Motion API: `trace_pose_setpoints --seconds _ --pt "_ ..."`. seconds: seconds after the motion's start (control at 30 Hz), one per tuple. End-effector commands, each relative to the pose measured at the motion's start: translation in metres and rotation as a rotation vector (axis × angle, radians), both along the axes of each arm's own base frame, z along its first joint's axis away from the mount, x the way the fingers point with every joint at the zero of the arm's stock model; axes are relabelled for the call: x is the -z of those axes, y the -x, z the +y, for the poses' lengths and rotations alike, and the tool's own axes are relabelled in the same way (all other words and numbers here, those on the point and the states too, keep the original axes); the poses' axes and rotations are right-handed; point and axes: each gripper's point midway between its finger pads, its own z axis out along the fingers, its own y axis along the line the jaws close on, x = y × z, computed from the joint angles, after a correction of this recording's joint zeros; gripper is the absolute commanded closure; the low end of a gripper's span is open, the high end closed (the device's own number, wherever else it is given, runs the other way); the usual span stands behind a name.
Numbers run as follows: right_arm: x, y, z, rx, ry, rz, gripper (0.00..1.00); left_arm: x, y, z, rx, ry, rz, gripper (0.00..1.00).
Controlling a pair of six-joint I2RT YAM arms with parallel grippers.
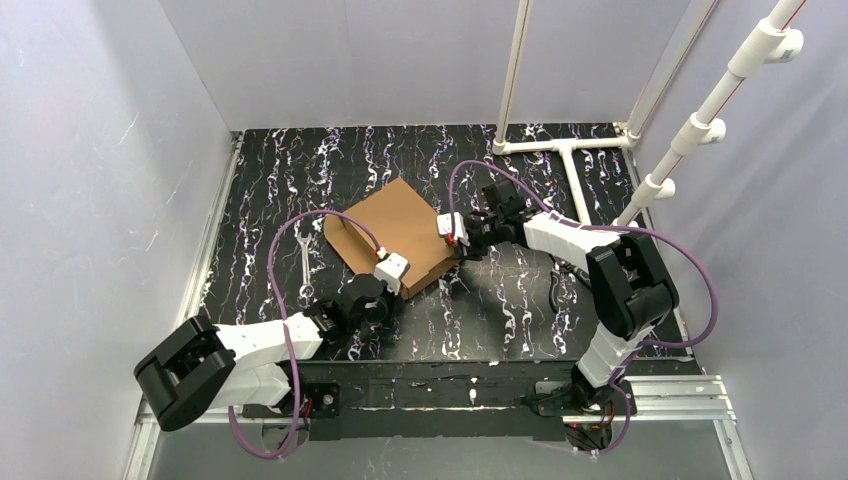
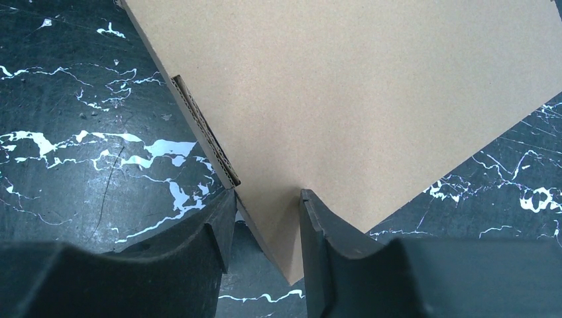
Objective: Fold the paper box
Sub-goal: Close the paper box at the center of the board.
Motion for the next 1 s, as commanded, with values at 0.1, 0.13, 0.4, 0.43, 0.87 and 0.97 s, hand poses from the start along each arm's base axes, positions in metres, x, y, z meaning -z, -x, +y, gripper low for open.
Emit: trace_pose_setpoints --seconds 0.1,0.13,0.4,0.43,0.87,0.97 --pt "0.053 0.03 -0.032 0.069 0.186 0.201 0.54 0.004 0.006 0.001 0.013 -0.004 0.024 1.0" --pt "0.053 0.03 -0.031 0.067 0.185 0.201 0.54 0.004 0.005 0.001 0.005 -0.003 0.026 1.0" --pt "0.052 0.033 -0.03 0.056 0.18 0.207 0.54 0.001 -0.005 0.002 -0.096 0.024 0.044 1.0" --pt "0.052 0.033 -0.03 0.054 0.179 0.208 0.54 0.001 -0.006 0.001 -0.104 0.026 0.051 1.0" --pt "0.051 0.036 -0.027 0.041 0.172 0.211 0.54 -0.019 -0.019 -0.01 -0.106 0.047 0.018 1.0" --pt "0.051 0.037 -0.026 0.036 0.171 0.21 0.54 -0.024 -0.021 -0.016 -0.076 0.046 0.007 1.0"
